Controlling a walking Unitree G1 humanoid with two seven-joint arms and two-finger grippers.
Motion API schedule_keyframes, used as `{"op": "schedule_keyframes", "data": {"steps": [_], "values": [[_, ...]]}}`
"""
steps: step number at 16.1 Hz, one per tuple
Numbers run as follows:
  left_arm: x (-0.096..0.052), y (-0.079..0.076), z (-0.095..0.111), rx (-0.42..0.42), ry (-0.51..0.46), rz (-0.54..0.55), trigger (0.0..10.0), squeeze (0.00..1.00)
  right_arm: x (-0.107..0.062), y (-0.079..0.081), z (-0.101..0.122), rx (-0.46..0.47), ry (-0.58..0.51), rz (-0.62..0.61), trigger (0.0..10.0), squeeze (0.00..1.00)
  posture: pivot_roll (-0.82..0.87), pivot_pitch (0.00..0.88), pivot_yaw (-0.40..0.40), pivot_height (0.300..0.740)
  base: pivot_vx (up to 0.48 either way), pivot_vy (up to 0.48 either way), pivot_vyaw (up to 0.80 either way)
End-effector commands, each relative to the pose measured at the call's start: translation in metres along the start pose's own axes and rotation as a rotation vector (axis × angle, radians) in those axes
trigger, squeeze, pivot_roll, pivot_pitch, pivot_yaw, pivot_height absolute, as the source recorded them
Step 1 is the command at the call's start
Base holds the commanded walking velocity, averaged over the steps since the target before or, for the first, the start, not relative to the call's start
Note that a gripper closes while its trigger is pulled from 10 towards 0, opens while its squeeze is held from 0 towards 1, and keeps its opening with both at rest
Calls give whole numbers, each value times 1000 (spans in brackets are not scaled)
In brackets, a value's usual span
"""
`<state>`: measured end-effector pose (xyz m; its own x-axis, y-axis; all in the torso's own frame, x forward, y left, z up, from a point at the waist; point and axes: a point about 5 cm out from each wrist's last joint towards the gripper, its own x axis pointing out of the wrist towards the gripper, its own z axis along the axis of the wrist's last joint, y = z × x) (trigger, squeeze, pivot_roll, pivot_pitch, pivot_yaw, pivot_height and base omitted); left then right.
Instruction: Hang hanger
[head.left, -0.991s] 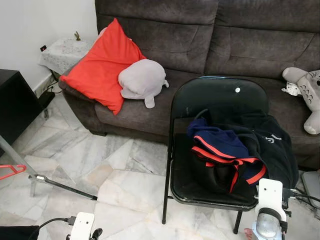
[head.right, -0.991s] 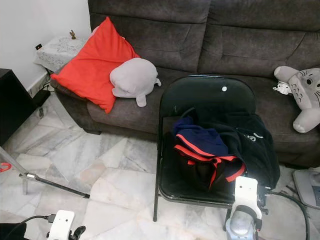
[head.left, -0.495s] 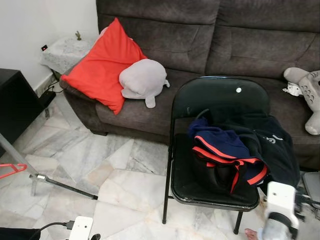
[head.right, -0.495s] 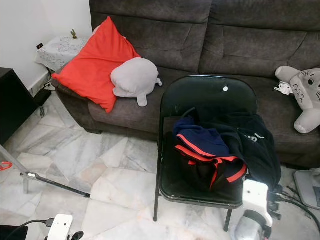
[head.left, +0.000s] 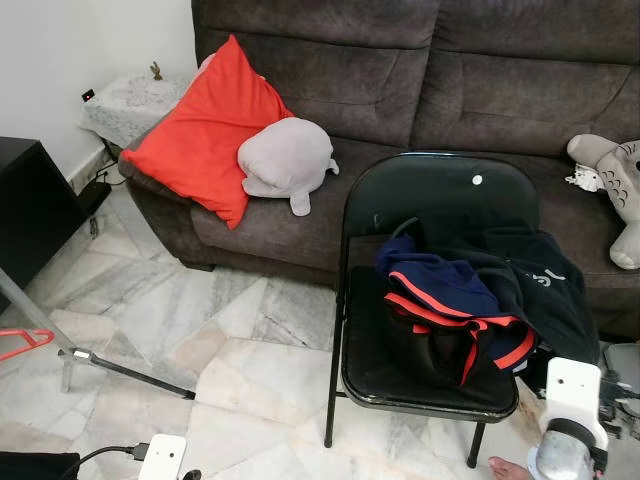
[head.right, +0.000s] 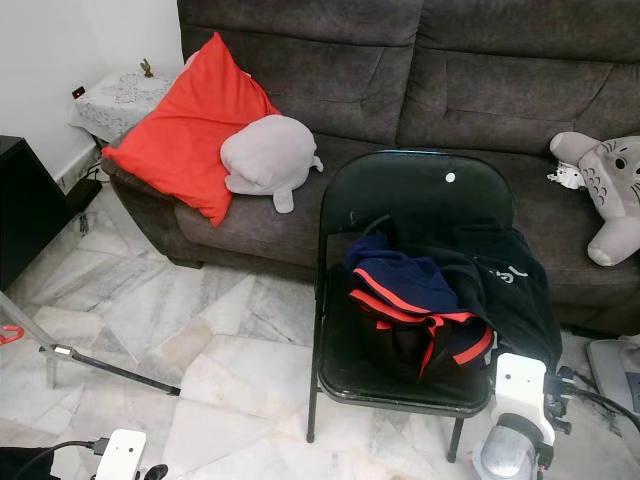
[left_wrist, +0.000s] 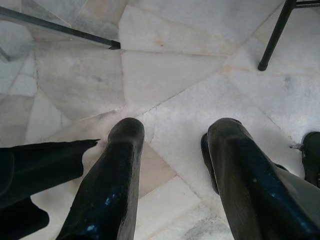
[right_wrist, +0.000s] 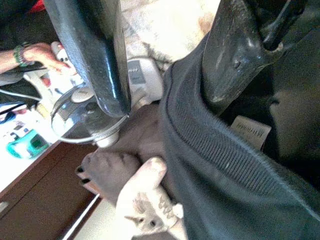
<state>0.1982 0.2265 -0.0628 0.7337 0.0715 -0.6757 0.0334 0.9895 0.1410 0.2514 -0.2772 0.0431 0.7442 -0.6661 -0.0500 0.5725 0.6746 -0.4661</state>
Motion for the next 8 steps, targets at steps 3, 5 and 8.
{"op": "schedule_keyframes", "data": {"steps": [3,5,8], "values": [[-3,0,-10,15,46,-8,10000,0,3,3,-6,-4,42,19,10000,0,-75,139,30,740,0,0,0],[-3,0,-11,16,47,-8,10000,0,4,5,-5,-8,35,22,10000,0,-74,140,31,740,0,0,0],[-3,-1,-12,17,53,-9,10000,0,4,-3,-7,-14,24,-27,10000,0,-75,144,31,740,0,0,0]]}}
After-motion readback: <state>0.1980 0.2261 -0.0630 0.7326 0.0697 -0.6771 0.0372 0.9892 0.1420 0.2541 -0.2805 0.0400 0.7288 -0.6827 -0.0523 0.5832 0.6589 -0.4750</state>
